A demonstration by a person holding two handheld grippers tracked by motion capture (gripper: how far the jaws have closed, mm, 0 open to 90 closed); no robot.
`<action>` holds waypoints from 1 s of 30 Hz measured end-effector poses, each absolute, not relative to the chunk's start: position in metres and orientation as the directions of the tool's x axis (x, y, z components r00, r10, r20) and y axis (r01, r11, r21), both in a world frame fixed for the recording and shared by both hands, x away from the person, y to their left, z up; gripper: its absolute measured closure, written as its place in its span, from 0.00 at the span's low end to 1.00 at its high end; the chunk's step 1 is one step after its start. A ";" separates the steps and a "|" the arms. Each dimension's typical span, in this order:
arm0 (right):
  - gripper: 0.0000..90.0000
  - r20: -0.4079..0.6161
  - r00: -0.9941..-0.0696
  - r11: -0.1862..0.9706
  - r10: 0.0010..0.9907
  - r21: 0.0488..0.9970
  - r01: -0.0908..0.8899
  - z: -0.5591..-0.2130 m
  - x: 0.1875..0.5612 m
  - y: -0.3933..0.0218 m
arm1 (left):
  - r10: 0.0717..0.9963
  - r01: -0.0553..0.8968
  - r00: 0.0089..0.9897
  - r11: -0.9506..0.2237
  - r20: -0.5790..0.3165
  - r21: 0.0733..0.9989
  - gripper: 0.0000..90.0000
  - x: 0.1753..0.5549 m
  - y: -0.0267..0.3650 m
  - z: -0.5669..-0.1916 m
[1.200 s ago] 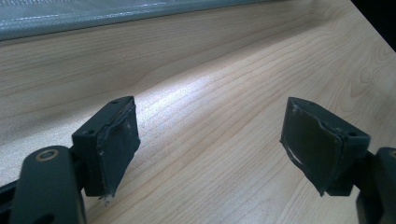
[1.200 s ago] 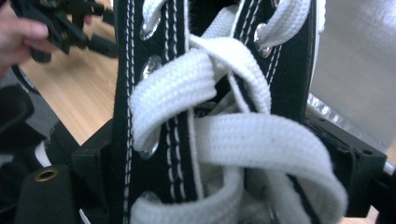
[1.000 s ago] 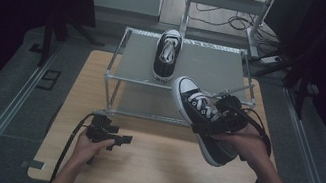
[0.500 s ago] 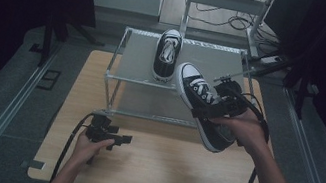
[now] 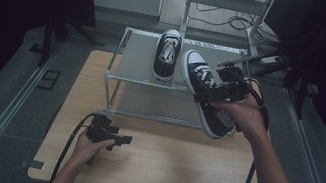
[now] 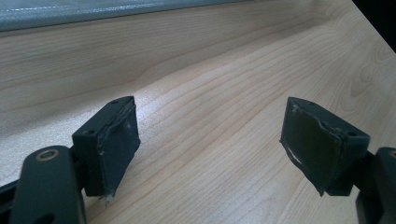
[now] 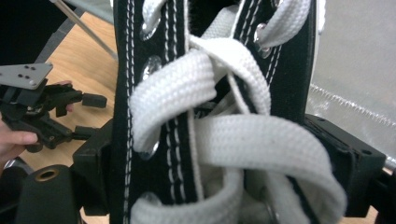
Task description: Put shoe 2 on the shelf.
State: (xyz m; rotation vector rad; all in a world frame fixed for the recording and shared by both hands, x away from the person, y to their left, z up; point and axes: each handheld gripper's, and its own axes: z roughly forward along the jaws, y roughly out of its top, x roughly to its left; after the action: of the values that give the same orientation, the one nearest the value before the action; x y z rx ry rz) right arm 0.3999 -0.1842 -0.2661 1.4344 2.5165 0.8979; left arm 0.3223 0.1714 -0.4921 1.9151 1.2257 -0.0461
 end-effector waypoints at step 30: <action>0.18 0.211 -0.385 0.237 0.899 0.503 0.831 -0.255 0.457 -0.159 | 0.727 0.762 0.522 -0.162 -0.446 0.627 0.22 0.322 0.175 -0.491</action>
State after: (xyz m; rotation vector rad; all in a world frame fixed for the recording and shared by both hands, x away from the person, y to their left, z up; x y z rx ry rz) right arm 0.4568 -0.1592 -0.2553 1.6681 2.3727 0.8412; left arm 0.3224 0.1747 -0.4910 1.9058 1.2221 -0.0506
